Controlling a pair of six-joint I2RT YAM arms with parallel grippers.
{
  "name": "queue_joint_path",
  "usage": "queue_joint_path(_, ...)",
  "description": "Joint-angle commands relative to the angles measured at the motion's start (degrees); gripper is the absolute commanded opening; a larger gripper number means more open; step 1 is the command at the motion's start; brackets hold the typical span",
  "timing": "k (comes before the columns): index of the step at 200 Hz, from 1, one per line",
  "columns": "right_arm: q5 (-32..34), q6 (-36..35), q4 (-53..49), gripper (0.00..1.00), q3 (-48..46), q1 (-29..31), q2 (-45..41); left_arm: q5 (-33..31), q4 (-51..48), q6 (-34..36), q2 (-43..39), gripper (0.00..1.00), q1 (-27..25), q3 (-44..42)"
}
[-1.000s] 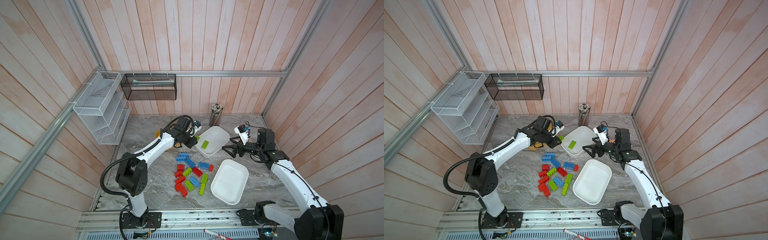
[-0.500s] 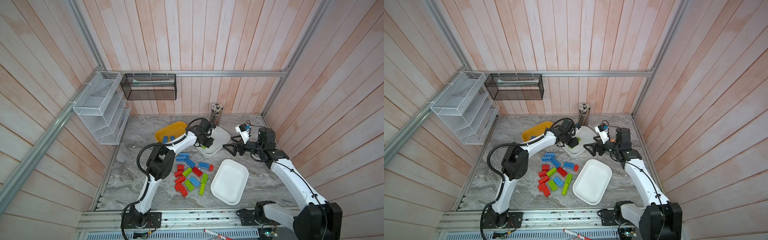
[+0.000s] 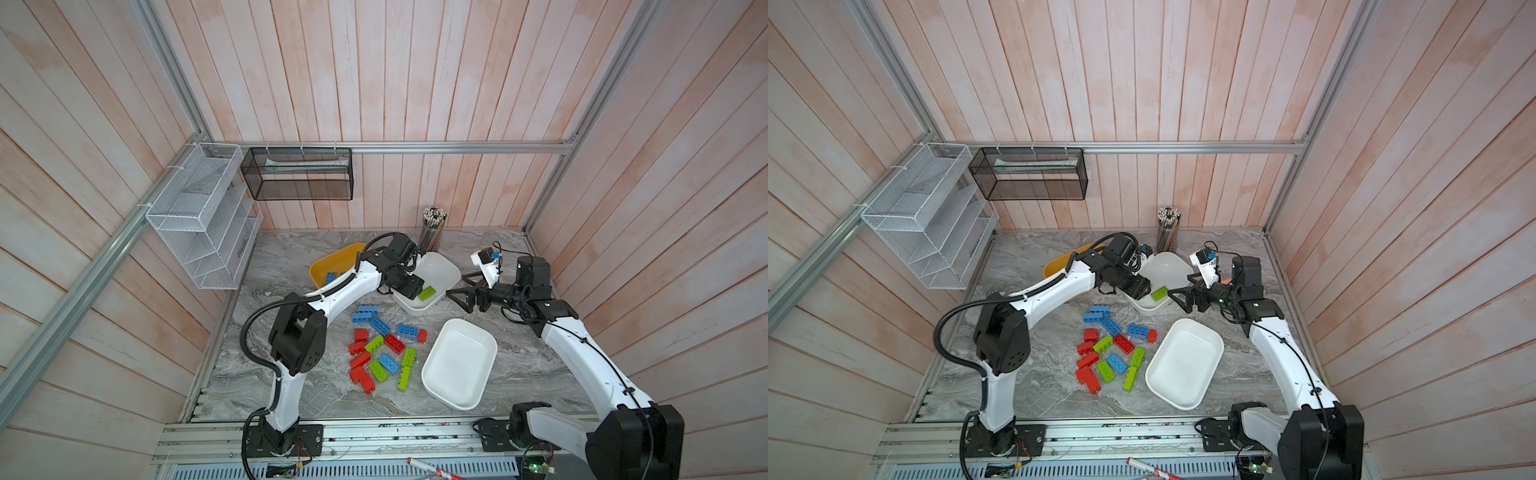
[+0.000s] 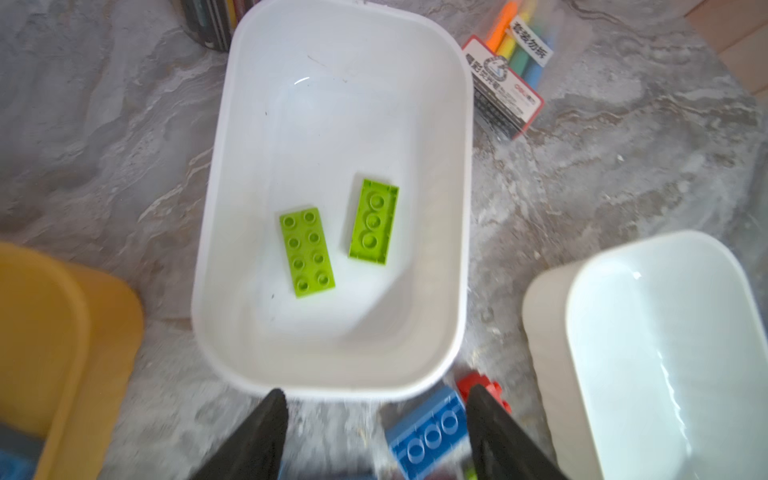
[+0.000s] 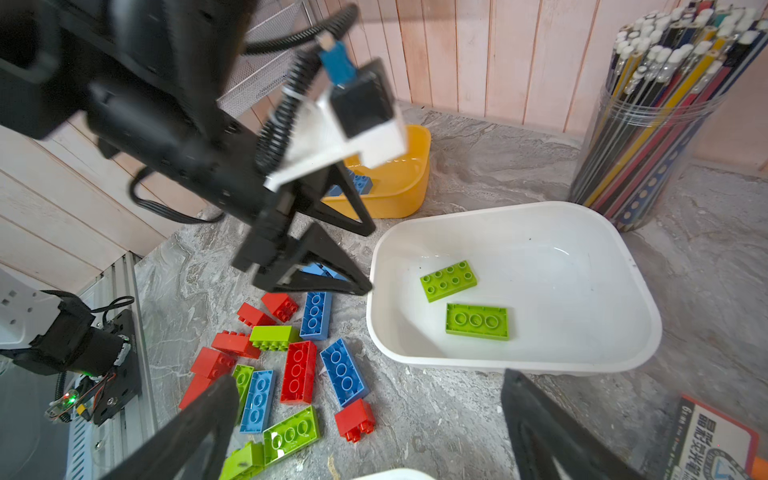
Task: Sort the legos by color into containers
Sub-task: 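Return the left gripper to the pile and grasp a blue brick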
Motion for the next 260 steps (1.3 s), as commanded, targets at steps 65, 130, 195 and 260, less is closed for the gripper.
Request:
queue_joint_path(65,-2.79,-0.2,-0.7,0.98,-0.47,1.1,-1.24,5.1,-8.11,18.9,-24.34,0.71,10.16,-26.14)
queue_joint_path(130,-2.22,-0.19,-0.91,0.98,-0.82,2.09,-1.29,2.12,2.7,31.48,-22.29,0.67,13.74,-33.03)
queue_joint_path(195,-2.06,0.65,0.2,0.98,-2.14,2.33,-1.23,2.88,8.51,35.27,-11.74,0.61,13.78,-28.65)
queue_joint_path(260,-1.97,0.12,0.22,0.98,-2.01,2.33,-0.1,5.96,8.79,35.76,-3.57,0.6,13.14,-22.33)
